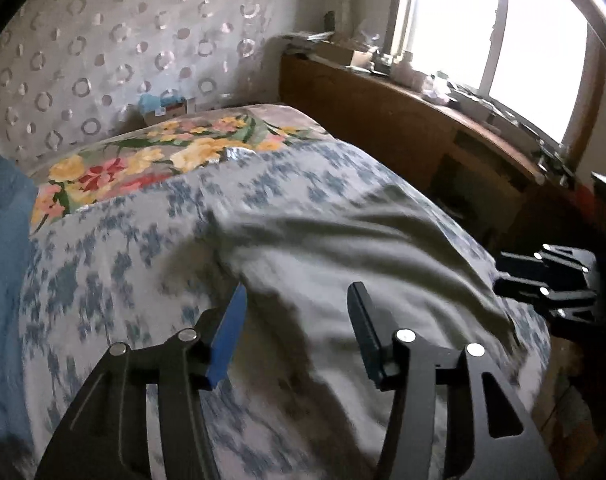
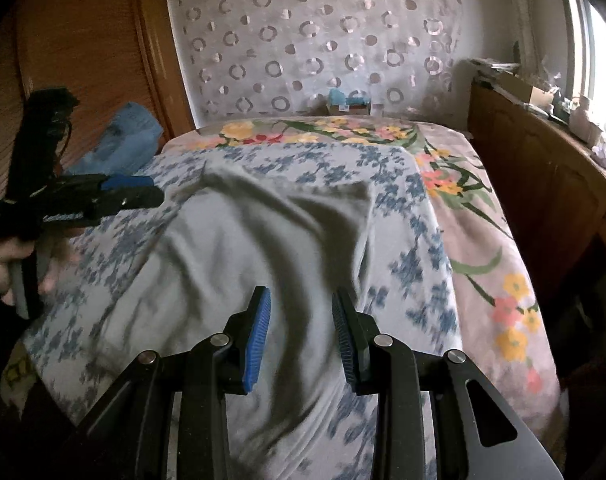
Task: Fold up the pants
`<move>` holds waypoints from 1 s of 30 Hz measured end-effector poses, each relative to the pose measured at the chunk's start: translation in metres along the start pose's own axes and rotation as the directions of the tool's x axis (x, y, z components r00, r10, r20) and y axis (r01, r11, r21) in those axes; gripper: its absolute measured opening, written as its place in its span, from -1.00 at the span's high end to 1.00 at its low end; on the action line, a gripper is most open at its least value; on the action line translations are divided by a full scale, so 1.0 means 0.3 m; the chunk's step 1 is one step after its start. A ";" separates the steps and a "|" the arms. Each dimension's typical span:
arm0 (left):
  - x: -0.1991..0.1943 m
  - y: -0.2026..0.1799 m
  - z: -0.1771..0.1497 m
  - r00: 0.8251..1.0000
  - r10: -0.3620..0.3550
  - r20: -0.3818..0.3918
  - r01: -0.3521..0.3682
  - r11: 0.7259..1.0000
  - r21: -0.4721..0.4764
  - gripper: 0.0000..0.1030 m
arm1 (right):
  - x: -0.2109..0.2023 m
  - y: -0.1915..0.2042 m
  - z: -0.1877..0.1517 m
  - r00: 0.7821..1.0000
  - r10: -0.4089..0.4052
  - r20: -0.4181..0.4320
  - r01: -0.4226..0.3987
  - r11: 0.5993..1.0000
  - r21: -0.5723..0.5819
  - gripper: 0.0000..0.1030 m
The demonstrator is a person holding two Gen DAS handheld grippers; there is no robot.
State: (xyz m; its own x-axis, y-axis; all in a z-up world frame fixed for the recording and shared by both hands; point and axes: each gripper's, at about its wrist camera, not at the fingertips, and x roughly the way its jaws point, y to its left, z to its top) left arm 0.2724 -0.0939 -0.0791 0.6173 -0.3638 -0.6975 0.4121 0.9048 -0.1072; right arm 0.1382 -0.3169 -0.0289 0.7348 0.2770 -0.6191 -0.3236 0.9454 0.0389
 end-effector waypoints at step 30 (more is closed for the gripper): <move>-0.155 -0.224 -0.374 0.998 0.016 -0.055 -0.012 0.997 0.080 0.30 | -0.200 0.062 -0.260 1.000 -0.004 0.018 0.002 0.994 0.110 0.36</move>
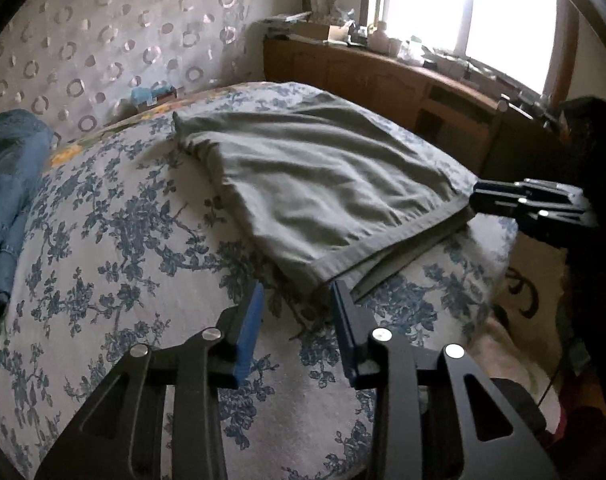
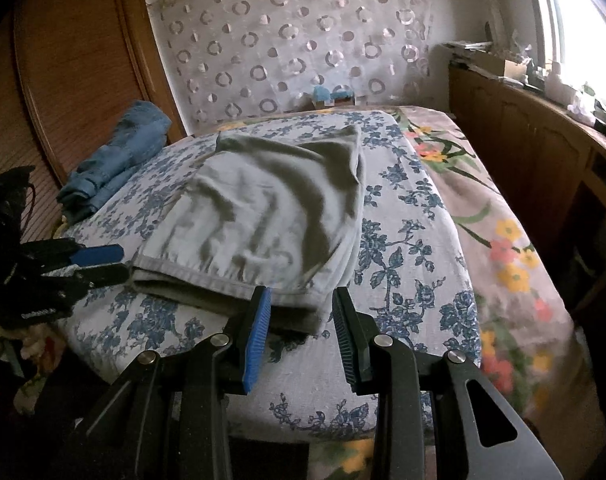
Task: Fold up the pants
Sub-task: 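Move both grippers to the hem of the folded grey-green pants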
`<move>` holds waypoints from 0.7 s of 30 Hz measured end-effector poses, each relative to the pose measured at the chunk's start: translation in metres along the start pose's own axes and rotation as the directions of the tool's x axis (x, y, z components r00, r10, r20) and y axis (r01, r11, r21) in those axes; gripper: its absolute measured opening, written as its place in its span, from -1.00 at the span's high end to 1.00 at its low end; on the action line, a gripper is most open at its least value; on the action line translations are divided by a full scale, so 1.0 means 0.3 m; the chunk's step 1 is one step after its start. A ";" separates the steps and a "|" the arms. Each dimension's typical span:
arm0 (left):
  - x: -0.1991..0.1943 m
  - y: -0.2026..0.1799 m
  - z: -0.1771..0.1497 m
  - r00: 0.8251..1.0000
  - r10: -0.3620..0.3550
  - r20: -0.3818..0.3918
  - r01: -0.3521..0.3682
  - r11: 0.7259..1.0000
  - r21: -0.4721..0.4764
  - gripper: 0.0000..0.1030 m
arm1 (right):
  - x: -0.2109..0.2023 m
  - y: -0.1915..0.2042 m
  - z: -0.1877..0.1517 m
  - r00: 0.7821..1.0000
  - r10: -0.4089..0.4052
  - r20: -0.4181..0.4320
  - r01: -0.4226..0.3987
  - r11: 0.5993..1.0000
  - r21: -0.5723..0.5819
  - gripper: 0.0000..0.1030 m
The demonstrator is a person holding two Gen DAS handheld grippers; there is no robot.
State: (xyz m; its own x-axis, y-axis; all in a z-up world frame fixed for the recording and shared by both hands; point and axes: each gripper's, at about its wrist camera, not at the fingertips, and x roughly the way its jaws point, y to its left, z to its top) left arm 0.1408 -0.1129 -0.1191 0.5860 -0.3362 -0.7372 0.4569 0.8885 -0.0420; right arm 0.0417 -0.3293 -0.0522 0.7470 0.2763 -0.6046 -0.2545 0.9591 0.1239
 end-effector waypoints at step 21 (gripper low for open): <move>-0.062 -0.083 -0.008 0.998 0.002 0.059 -0.007 0.996 0.084 0.90 | 0.038 -0.029 -0.006 1.000 0.005 -0.006 -0.005 0.999 0.052 0.36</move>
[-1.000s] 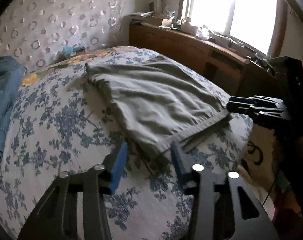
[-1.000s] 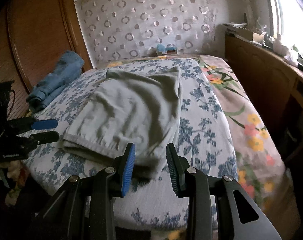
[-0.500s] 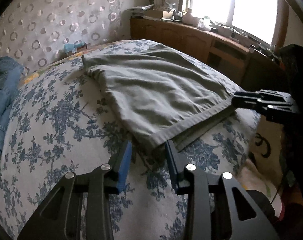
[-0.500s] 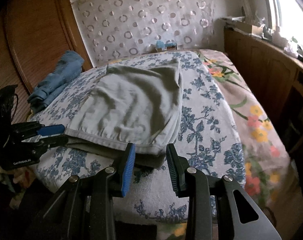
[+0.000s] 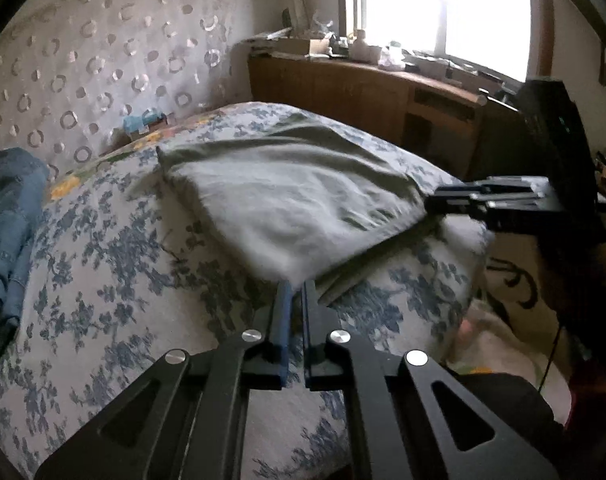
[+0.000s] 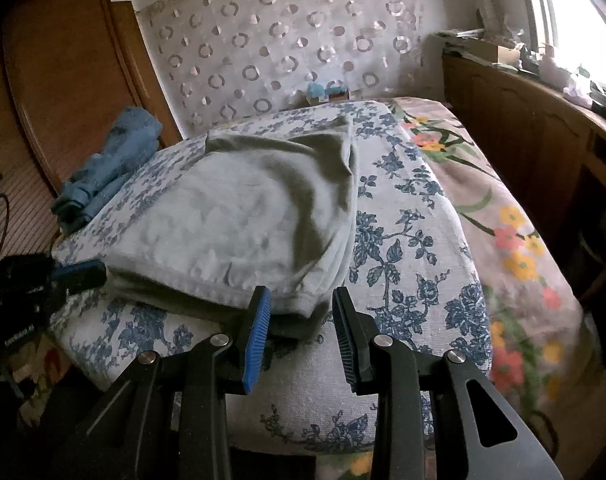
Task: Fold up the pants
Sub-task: 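Move both grippers to the hem of the folded grey-green pants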
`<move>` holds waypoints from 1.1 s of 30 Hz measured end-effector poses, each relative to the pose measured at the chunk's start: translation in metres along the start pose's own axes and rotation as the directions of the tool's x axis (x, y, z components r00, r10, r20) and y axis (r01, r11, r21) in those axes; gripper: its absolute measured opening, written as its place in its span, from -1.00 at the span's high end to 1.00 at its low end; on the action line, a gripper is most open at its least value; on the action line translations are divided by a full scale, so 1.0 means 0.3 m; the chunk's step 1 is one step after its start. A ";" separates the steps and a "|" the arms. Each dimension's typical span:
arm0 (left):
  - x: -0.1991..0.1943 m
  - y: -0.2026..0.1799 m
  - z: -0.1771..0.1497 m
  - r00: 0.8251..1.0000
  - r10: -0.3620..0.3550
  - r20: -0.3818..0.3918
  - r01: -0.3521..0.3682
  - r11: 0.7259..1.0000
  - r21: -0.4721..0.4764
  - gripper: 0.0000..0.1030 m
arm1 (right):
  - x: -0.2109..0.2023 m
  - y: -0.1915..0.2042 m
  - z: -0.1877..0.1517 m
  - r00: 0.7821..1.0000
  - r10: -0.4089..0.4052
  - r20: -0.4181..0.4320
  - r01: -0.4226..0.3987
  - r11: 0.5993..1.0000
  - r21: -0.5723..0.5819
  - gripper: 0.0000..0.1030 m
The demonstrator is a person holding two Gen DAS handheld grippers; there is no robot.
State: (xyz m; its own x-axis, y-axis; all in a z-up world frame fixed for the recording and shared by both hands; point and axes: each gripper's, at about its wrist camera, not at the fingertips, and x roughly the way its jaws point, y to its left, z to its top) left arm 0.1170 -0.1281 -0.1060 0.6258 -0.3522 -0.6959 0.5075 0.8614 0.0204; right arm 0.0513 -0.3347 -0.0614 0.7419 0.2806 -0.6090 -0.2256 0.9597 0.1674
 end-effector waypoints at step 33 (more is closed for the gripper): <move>0.147 0.109 0.023 0.994 0.082 -0.077 -0.098 0.968 -0.232 0.12 | 0.042 0.045 0.007 0.997 -0.078 -0.002 0.078 0.994 -0.076 0.51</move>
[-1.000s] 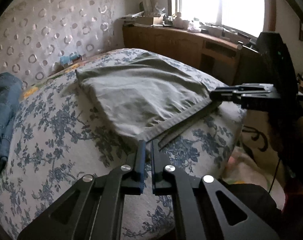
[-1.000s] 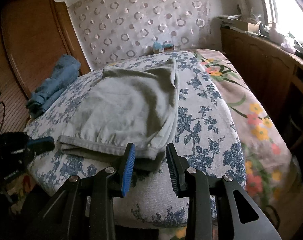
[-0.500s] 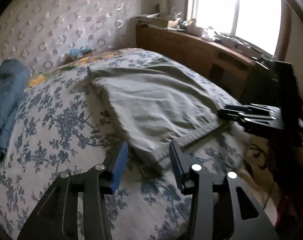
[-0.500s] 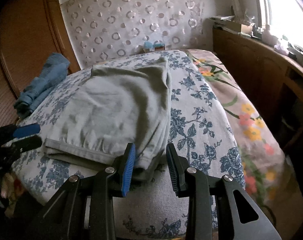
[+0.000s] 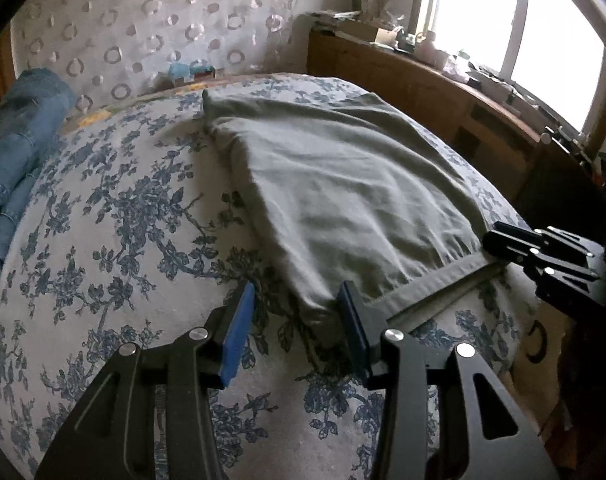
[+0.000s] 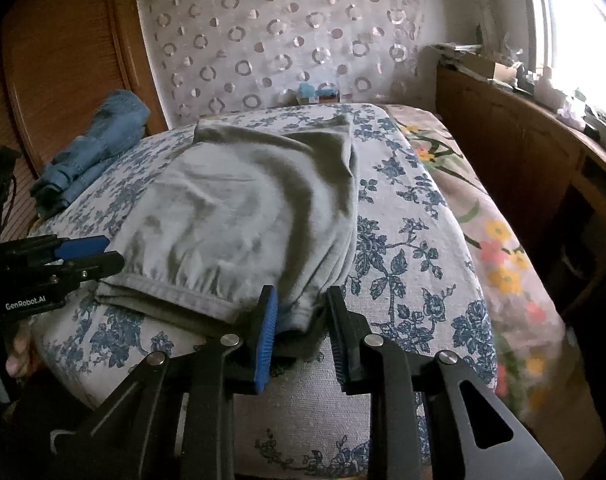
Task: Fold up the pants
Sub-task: 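Move both grippers to the hem of the folded grey-green pants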
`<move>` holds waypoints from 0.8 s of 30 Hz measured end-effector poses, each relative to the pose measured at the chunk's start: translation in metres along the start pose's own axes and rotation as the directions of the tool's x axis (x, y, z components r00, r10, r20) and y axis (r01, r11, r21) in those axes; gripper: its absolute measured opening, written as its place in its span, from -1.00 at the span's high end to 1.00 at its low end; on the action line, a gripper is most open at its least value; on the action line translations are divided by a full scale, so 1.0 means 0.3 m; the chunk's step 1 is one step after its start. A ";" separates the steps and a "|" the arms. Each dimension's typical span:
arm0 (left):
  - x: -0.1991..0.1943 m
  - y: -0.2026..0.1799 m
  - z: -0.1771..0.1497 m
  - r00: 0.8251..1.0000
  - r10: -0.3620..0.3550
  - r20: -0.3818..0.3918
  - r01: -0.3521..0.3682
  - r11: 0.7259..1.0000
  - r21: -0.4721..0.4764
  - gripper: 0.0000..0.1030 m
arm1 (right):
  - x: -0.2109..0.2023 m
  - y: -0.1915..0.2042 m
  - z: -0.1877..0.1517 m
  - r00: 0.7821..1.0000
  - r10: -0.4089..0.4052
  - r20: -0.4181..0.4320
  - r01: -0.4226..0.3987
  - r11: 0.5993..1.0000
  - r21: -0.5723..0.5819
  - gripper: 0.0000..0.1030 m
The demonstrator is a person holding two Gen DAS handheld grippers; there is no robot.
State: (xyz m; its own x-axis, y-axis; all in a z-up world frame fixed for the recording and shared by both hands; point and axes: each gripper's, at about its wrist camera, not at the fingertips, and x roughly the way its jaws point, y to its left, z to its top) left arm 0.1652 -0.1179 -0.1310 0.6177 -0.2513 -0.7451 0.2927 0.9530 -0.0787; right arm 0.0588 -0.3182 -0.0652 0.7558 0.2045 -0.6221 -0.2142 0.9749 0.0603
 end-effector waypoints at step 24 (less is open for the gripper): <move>-0.015 0.002 -0.011 0.995 -0.102 -0.005 0.102 0.994 -0.043 0.09 | 0.008 -0.007 -0.001 1.000 0.029 -0.007 -0.029 1.000 -0.001 0.66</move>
State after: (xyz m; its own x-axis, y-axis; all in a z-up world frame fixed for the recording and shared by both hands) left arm 0.1601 -0.1157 -0.1300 0.5811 -0.3467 -0.7363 0.3226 0.9287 -0.1827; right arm 0.0609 -0.3199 -0.0669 0.7446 0.2320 -0.6259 -0.2366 0.9685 0.0775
